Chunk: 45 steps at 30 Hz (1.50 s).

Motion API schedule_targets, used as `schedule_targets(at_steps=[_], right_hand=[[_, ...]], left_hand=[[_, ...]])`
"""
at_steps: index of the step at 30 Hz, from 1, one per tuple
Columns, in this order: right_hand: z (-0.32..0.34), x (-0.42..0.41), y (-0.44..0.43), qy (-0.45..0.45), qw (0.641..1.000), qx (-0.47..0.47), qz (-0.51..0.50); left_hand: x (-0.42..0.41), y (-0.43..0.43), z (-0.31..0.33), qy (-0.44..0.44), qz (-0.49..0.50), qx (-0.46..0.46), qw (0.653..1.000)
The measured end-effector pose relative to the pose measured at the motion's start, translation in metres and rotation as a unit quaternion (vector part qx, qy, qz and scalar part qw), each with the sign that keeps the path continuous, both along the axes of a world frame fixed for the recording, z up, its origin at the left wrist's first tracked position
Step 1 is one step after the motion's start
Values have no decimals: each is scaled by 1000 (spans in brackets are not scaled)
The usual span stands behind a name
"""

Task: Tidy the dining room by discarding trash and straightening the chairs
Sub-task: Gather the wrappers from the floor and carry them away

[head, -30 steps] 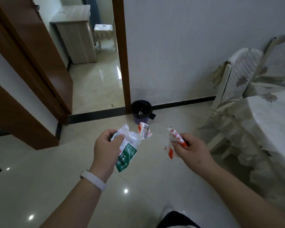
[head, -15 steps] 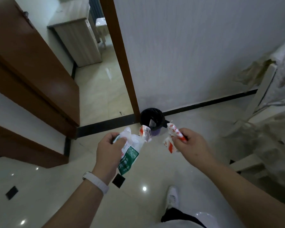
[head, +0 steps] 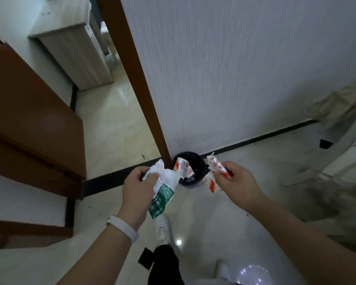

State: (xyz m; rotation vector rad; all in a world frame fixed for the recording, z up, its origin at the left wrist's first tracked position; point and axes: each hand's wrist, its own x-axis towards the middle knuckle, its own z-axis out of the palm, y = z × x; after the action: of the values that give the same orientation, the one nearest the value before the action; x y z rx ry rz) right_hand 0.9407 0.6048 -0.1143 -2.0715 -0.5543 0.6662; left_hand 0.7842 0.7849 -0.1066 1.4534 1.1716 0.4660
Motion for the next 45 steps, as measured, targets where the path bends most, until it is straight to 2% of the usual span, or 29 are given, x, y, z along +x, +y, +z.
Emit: schedule_targets(at_steps=[3,6,10,17,23,32,34,38,41,45], right_hand=[[-6,11,41,-25,999,-42,3],[-14,24,83,-18,998,-62,-27],[-32,37,144,-13,994,-105,-15],[-101,70,220,4,993,-98,-65],[-214,117,240,27,991,-124,-48],[-440,178,244,30,987,-153,-30],[-491,183,245,27,986,-161,-29],[-582,189,248,-8,982,-186,8],[-638,197,247,-42,976,-208,41],[-692,204,241,-145,959,-226,95]], left_hand=[[24,52,-19,-14,-13,-14,1000],[48,105,-38,-18,-27,-31,999],[72,172,-65,-20,-53,-47,997],[125,240,-132,10,-38,-94,995],[172,251,-226,58,-85,-92,990],[232,236,-459,102,-31,-136,985],[239,230,-513,127,-34,-117,984],[250,223,-606,158,-85,-11,984],[263,226,-654,147,-109,30,983],[272,229,-694,120,-195,45,972]])
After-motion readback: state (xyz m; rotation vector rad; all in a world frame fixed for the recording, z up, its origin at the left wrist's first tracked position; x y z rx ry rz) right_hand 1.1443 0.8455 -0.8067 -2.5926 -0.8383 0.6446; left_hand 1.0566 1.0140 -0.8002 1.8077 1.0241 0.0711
